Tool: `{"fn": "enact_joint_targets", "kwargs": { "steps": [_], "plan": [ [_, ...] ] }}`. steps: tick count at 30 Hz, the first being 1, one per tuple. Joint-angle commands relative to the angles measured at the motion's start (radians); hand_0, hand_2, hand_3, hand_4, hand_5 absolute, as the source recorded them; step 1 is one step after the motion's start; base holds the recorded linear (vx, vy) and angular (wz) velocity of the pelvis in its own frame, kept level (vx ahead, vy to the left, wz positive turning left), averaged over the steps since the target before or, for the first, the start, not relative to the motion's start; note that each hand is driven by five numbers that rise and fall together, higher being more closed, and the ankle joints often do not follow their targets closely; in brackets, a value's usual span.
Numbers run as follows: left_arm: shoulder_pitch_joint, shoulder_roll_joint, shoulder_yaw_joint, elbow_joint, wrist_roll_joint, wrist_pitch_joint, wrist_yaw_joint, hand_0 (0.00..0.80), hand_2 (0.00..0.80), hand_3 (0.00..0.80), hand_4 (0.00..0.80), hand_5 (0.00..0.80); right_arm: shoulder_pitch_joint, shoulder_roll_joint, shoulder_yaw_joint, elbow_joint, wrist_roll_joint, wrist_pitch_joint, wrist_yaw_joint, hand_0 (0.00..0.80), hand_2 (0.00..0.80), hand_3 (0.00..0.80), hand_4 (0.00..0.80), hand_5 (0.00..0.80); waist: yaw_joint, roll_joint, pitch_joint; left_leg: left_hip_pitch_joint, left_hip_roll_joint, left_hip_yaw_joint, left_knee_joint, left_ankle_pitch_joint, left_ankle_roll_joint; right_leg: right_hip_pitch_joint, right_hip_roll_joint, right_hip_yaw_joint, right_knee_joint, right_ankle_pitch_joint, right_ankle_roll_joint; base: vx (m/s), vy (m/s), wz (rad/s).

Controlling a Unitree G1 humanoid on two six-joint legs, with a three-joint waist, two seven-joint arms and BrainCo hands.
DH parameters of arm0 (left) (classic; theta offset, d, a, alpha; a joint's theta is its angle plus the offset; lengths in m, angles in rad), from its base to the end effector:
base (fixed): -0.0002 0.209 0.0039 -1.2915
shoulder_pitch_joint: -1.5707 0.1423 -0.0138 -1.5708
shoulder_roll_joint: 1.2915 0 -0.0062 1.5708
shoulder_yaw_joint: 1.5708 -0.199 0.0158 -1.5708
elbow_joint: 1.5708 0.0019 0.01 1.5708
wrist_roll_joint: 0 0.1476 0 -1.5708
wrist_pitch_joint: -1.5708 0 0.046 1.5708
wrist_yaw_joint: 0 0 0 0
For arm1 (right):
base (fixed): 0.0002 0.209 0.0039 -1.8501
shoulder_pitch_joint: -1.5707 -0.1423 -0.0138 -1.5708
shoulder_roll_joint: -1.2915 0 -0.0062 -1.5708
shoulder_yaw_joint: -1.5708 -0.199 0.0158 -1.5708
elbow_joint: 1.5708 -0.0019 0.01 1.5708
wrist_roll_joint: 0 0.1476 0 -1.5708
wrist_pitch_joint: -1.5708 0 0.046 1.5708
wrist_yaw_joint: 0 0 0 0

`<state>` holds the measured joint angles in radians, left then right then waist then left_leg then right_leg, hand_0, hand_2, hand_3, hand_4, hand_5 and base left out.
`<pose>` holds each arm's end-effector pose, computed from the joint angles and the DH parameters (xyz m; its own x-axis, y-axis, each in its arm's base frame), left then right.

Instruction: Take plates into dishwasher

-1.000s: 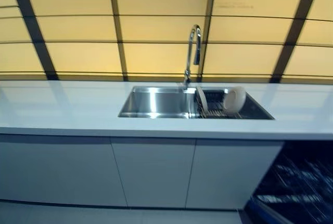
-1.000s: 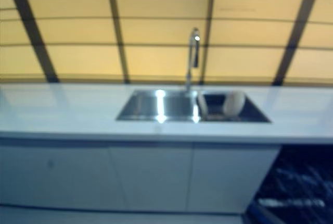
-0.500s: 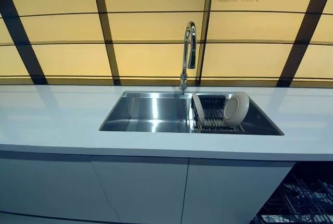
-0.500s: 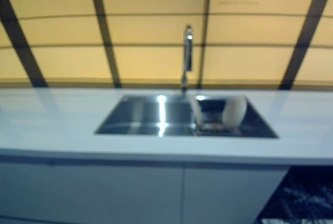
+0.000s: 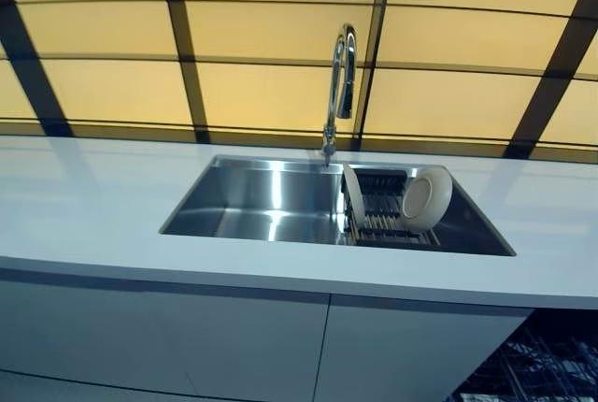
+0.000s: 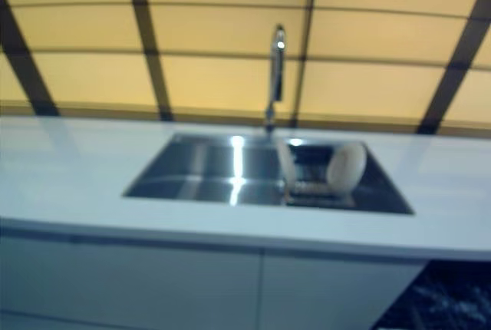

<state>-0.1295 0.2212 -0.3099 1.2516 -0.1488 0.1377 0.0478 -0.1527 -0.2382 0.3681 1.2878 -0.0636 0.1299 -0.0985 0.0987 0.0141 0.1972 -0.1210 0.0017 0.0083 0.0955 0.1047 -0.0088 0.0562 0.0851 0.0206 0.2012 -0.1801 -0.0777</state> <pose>0.1135 0.2114 -0.1352 0.3000 0.1803 -0.9367 0.1656 0.9572 0.2373 0.1161 -0.2180 -0.1337 0.3330 -0.2618 -0.9059 -0.3835 0.8401 -0.3837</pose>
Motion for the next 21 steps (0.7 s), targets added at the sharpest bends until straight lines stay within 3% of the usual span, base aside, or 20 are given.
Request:
{"fn": "enact_joint_targets", "kwargs": {
  "steps": [1,4,9,15,17,18,20,21],
  "plan": [
    [-0.022,0.012,-0.03,0.0,0.013,0.013,-0.021,0.0,0.0,0.0,0.0,0.0,0.013,-0.018,0.003,-0.054,-0.021,-0.045,-0.011,0.0,0.0,0.0,0.0,0.0,-0.009,-0.027,-0.053,-0.113,-0.066,0.03,0.008,-0.018,0.047,0.14,-0.062,-0.014,-0.056,0.002,0.099,0.111,0.012,-0.06],
    [-0.051,0.014,-0.066,0.002,0.013,0.018,-0.024,0.0,0.0,0.0,0.0,0.0,-0.007,-0.012,0.036,-0.074,-0.001,-0.051,-0.023,0.0,0.0,0.0,0.0,0.0,-0.003,-0.031,-0.053,-0.15,-0.081,0.021,0.003,-0.009,0.054,0.124,-0.066,0.001,-0.09,0.02,0.097,0.017,0.005,-0.04],
    [-0.054,-0.004,-0.064,0.011,-0.026,0.014,-0.024,0.0,0.0,0.0,0.0,0.0,0.001,-0.005,0.038,-0.074,0.014,-0.039,-0.02,0.0,0.0,0.0,0.0,0.0,-0.001,-0.039,-0.049,-0.186,-0.087,0.019,0.023,-0.011,0.051,0.121,-0.072,0.011,-0.123,0.033,0.095,0.07,-0.003,0.02],
    [-0.053,-0.016,-0.034,0.016,-0.009,-0.004,-0.009,0.0,0.0,0.0,0.0,0.0,0.0,-0.004,0.019,-0.051,-0.017,-0.015,-0.028,0.0,0.0,0.0,0.0,0.0,0.006,-0.045,-0.055,-0.169,-0.094,0.02,0.074,-0.064,0.066,0.12,-0.124,-0.036,-0.107,0.042,0.119,0.134,0.04,0.01],
    [-0.052,-0.013,-0.035,0.018,0.011,0.006,-0.016,0.0,0.0,0.0,0.0,0.0,-0.001,0.005,0.008,-0.048,-0.02,-0.004,-0.039,0.0,0.0,0.0,0.0,0.0,0.013,-0.05,-0.073,-0.141,-0.106,0.017,0.053,-0.071,0.087,0.129,-0.143,-0.055,-0.017,0.069,0.146,0.202,0.089,0.0],
    [-0.045,-0.006,-0.033,0.017,0.035,0.009,-0.021,0.0,0.0,0.0,0.0,0.0,0.0,0.009,0.003,-0.052,-0.005,-0.005,-0.046,0.0,0.0,0.0,0.0,0.0,0.015,-0.051,-0.082,-0.1,-0.111,0.021,0.011,-0.069,0.099,0.1,-0.17,-0.086,0.129,0.151,0.179,0.168,0.093,0.03],
    [-0.041,-0.002,-0.036,0.019,0.051,0.008,-0.027,0.0,0.0,0.0,0.0,0.0,0.001,0.009,0.001,-0.056,0.002,-0.011,-0.046,0.0,0.0,0.0,0.0,0.0,0.009,-0.036,-0.087,-0.06,-0.109,0.009,-0.024,-0.07,0.106,0.03,-0.176,-0.081,0.257,0.224,0.193,0.167,0.118,-0.13],
    [-0.027,0.006,-0.046,0.021,0.081,0.015,-0.044,0.0,0.0,0.0,0.0,0.0,0.008,0.001,-0.005,-0.067,-0.009,-0.025,-0.04,0.0,0.0,0.0,0.0,0.0,-0.018,-0.005,-0.084,0.01,-0.088,0.003,-0.066,-0.071,0.109,-0.099,-0.153,-0.084,0.433,0.25,0.186,0.242,0.149,-0.29]
  ]
}}
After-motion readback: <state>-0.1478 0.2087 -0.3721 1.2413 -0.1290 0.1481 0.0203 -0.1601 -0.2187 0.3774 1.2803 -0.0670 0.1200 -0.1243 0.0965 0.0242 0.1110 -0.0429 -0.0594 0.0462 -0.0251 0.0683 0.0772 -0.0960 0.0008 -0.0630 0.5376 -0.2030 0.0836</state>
